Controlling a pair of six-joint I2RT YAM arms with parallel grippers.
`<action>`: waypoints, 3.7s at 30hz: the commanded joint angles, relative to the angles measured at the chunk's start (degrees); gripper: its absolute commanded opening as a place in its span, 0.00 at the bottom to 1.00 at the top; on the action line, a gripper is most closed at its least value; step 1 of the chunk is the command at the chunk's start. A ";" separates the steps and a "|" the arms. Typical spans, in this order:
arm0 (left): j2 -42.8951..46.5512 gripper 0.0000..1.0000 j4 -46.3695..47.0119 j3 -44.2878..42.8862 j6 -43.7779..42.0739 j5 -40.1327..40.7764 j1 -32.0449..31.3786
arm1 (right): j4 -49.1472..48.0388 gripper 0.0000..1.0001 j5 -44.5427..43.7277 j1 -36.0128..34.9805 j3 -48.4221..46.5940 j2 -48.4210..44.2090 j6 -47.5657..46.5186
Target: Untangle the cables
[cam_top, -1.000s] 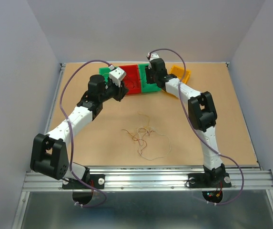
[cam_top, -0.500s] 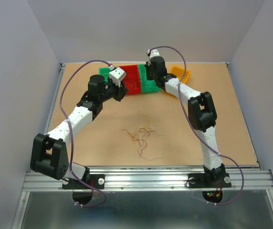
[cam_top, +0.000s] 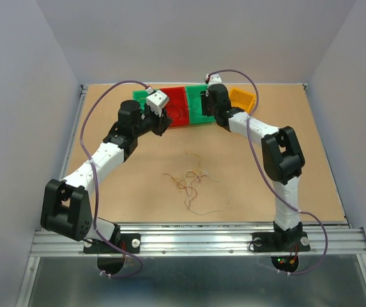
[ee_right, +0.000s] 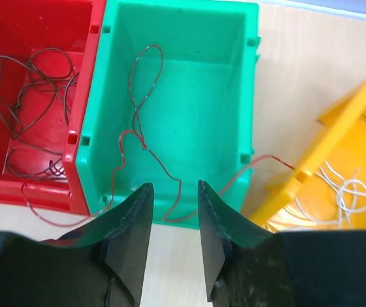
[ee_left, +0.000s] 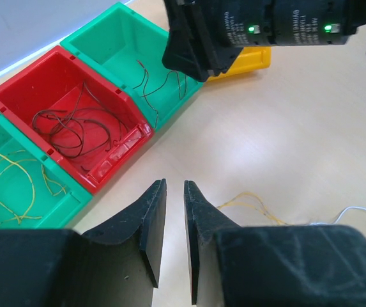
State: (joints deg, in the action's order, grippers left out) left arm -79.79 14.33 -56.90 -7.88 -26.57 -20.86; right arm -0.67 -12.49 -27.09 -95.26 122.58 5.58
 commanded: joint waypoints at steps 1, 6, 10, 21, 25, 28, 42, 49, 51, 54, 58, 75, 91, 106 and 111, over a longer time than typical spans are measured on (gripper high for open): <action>1.57 0.29 2.11 -1.72 -0.38 -0.77 0.30 | -5.31 0.41 -3.24 -0.33 5.08 -7.26 1.80; 1.39 0.29 2.11 -1.89 -0.47 -0.77 0.30 | -4.26 0.46 -1.22 -0.24 8.34 -8.94 3.73; 1.30 0.29 2.11 -1.89 -0.38 -0.68 0.30 | -1.45 0.46 -0.17 -0.24 5.63 -6.14 4.26; 1.04 0.29 2.02 -1.98 -0.56 -0.59 0.30 | -0.30 0.35 0.28 -0.24 0.26 0.20 5.66; 0.95 0.29 2.02 -1.90 -0.65 -0.68 0.30 | -0.12 0.26 0.54 -0.24 -1.76 2.04 5.75; 1.04 0.29 2.02 -1.98 -0.65 -0.68 0.30 | -0.12 0.05 0.80 -0.24 -3.17 2.66 5.14; 0.60 0.29 1.93 -2.25 -0.73 -0.42 0.30 | 0.49 0.00 8.35 -0.24 -15.46 10.56 2.24; 0.51 0.29 1.67 -2.42 -0.73 -0.59 0.30 | 4.88 0.01 8.00 0.11 -20.84 16.36 3.55; 0.77 0.29 1.67 -2.33 -0.82 -0.59 0.30 | 4.97 0.00 8.27 0.81 -21.19 16.98 4.08; 0.86 0.29 1.58 -2.33 -0.73 -0.68 0.30 | 5.67 0.00 8.97 1.77 -22.59 18.74 4.70; 0.77 0.29 1.67 -2.33 -0.82 -0.68 0.30 | 8.39 0.01 8.81 2.31 -26.72 21.55 4.61; 0.86 0.29 1.67 -2.25 -0.91 -0.59 0.30 | 7.26 0.37 6.16 2.04 -16.64 7.95 2.50; 0.95 0.29 1.67 -2.25 -1.00 -0.68 0.30 | 1.19 0.58 1.67 3.71 -0.28 -5.69 1.36; 0.25 0.29 1.41 -2.51 -1.00 -0.42 0.30 | 6.38 0.63 12.14 5.38 16.51 -17.21 -3.83; 0.07 0.29 1.41 -2.51 -1.08 -0.24 0.30 | 8.49 0.54 15.21 5.56 13.09 -11.94 -3.56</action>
State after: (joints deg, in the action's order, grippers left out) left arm -79.81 14.26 -56.90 -8.43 -26.50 -20.86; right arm 5.69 -0.64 -21.43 -79.83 107.68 2.81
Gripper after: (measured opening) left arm 0.288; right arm 0.565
